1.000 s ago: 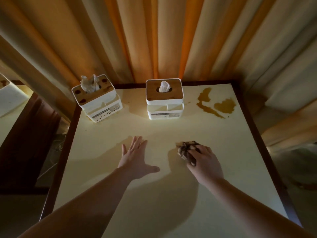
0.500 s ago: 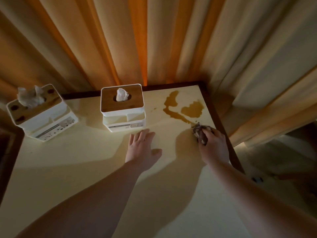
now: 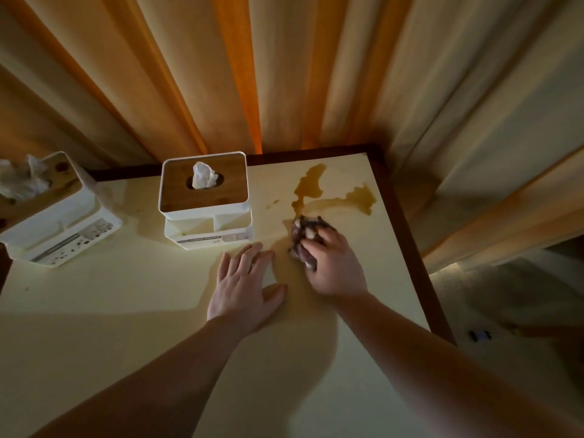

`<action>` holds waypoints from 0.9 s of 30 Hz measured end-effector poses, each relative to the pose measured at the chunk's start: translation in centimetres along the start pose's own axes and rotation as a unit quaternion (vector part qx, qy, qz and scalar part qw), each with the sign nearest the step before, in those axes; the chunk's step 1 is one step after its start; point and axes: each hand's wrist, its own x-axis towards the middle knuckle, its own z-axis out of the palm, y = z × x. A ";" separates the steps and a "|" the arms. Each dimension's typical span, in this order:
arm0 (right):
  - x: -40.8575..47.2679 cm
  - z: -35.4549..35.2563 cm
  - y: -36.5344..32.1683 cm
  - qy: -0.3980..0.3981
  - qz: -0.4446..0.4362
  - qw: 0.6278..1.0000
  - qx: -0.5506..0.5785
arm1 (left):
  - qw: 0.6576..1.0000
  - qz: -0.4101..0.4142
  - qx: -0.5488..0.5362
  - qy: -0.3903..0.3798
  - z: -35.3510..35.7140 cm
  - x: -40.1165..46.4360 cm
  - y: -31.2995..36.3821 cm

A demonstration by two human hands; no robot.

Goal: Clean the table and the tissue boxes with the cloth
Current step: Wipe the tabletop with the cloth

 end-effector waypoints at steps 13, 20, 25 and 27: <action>6.2 -3.0 7.9 0.043 0.179 0.982 -0.045 | 0.999 -0.010 -0.038 -0.006 -0.1 0.1 0.0; 6.8 -0.5 1.7 0.021 0.074 0.997 -0.013 | 0.999 -0.010 -0.029 -0.011 0.1 0.2 -0.2; -0.7 -1.4 2.4 0.000 0.011 1.000 0.001 | 1.000 -0.014 -0.025 0.004 -0.3 -0.2 0.5; -2.6 -2.6 4.4 -0.012 0.054 0.998 -0.016 | 0.999 -0.014 -0.030 0.008 -0.2 -0.3 0.5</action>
